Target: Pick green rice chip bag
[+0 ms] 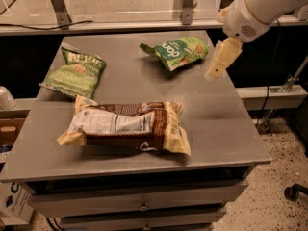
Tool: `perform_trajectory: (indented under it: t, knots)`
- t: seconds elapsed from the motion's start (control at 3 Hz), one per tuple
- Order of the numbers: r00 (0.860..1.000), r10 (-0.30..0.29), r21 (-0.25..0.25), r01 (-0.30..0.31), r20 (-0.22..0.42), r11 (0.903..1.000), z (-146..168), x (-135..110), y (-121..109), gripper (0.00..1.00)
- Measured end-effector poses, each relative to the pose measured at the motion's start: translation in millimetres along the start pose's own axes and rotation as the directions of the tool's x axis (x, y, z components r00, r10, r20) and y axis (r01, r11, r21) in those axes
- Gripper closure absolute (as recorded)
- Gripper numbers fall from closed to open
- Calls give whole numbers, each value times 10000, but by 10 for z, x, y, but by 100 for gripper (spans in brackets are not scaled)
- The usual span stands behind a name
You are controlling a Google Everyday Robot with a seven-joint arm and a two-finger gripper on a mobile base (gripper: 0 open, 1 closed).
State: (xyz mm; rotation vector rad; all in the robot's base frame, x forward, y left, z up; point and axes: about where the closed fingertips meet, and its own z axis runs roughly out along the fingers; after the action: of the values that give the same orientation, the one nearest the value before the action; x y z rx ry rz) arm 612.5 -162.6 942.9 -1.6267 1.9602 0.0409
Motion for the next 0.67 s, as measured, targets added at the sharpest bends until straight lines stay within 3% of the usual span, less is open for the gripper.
perform_trajectory:
  t: [0.67]
  knots:
    - [9905,1086,266,-1112,843,9934,704,10,-587,0]
